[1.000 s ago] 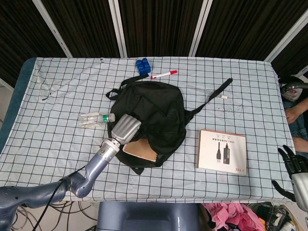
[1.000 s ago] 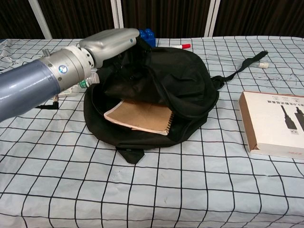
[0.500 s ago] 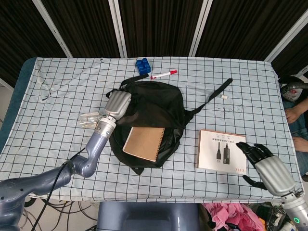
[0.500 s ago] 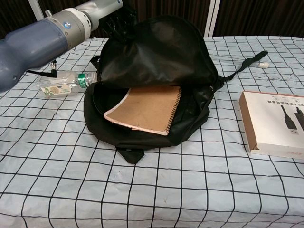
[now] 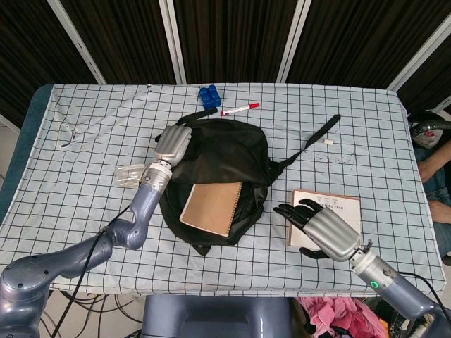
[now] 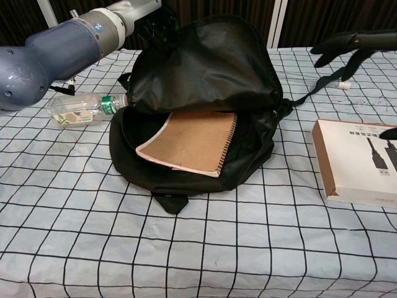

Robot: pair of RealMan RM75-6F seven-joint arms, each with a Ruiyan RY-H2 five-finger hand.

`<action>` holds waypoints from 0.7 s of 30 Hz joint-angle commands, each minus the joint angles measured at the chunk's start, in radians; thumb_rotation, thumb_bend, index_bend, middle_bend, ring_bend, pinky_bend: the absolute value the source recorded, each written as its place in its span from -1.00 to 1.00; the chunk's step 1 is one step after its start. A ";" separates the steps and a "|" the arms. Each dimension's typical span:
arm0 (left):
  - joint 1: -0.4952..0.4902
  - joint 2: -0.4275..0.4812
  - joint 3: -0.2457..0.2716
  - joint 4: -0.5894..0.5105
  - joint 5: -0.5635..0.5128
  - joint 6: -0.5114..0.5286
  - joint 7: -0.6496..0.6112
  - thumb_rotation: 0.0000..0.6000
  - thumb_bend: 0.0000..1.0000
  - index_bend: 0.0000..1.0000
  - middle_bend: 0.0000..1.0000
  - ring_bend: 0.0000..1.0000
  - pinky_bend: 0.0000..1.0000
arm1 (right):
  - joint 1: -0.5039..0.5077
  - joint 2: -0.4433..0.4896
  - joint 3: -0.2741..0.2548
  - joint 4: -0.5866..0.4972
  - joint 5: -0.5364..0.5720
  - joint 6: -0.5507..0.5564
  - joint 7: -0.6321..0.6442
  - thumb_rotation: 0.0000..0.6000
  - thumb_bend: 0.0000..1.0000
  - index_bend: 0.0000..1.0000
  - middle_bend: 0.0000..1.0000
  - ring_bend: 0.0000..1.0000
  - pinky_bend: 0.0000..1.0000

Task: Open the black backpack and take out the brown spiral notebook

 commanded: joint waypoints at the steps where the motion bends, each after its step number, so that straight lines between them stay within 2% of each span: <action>1: -0.015 -0.013 0.004 0.017 -0.007 -0.007 -0.001 1.00 -0.16 0.22 0.31 -0.07 -0.26 | 0.053 -0.059 0.033 0.029 0.045 -0.056 -0.029 1.00 -0.67 -1.00 -0.79 -0.53 -0.64; 7: -0.046 -0.036 0.002 0.047 -0.028 -0.014 0.021 1.00 -0.16 0.22 0.30 -0.07 -0.26 | 0.141 -0.166 0.067 0.093 0.115 -0.147 -0.063 1.00 -0.67 -1.00 -0.79 -0.53 -0.64; 13: -0.067 -0.049 0.004 0.079 -0.055 -0.026 0.046 1.00 -0.16 0.22 0.30 -0.07 -0.26 | 0.233 -0.294 0.047 0.159 0.125 -0.242 -0.079 1.00 -0.67 -1.00 -0.79 -0.53 -0.64; 17: -0.076 -0.051 0.003 0.106 -0.065 -0.035 0.037 1.00 -0.16 0.22 0.30 -0.07 -0.26 | 0.269 -0.390 0.055 0.212 0.147 -0.242 -0.101 1.00 -0.67 -1.00 -0.78 -0.53 -0.64; 21: -0.080 -0.046 0.000 0.124 -0.074 -0.045 0.024 1.00 -0.16 0.22 0.30 -0.07 -0.26 | 0.284 -0.440 0.054 0.255 0.163 -0.233 -0.122 1.00 -0.67 -1.00 -0.77 -0.53 -0.64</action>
